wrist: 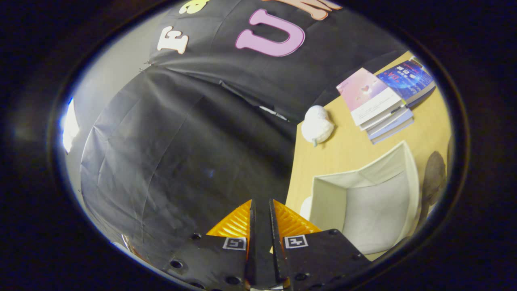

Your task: Open the storage box then place both shoes into the box .Put the left shoe in first, then the right shoe, with the right side of both shoes facing outward in a uniform manner.

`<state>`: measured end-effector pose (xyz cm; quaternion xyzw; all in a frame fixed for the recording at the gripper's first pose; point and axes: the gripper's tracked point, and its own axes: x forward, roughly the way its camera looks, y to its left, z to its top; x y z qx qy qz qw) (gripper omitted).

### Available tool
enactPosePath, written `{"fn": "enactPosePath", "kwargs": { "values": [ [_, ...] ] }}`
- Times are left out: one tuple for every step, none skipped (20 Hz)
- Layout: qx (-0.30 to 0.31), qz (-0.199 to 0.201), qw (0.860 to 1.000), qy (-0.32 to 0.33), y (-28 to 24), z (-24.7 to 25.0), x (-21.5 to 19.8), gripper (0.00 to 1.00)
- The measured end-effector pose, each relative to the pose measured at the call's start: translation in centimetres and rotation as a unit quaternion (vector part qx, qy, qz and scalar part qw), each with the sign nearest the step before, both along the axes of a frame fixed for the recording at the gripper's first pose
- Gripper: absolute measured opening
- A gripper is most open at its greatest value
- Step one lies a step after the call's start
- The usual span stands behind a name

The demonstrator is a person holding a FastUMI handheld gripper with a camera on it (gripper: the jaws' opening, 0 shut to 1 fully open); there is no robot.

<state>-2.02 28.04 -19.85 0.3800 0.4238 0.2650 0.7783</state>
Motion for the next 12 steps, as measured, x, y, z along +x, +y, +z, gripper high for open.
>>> {"fn": "enactPosePath", "kwargs": {
  "values": [
    [-0.003, -0.011, 1.0, -0.002, -1.4, 0.1, 0.5, 0.2],
    [-0.007, -0.022, 1.0, -0.003, -2.9, 0.1, 1.2, 0.21],
    [-0.01, -0.033, 0.999, -0.004, -4.4, 0.1, 1.7, 0.21],
    [-0.015, -0.044, 0.999, -0.007, -6.0, 0.1, 2.3, 0.21],
    [-0.02, -0.055, 0.998, -0.008, -7.6, 0.0, 2.7, 0.21],
    [-0.026, -0.065, 0.998, -0.01, -9.3, -0.1, 3.2, 0.21],
    [-0.034, -0.074, 0.997, -0.011, -10.9, -0.1, 3.5, 0.21],
    [-0.042, -0.083, 0.996, -0.013, -12.5, -0.3, 3.9, 0.21],
    [-0.05, -0.092, 0.994, -0.015, -14.2, -0.5, 4.1, 0.21],
    [-0.061, -0.101, 0.993, -0.016, -15.8, -0.7, 4.5, 0.21],
    [-0.073, -0.107, 0.991, -0.017, -17.4, -1.2, 4.5, 0.21],
    [-0.088, -0.114, 0.989, -0.017, -19.0, -1.9, 4.6, 0.21]
  ]
}}
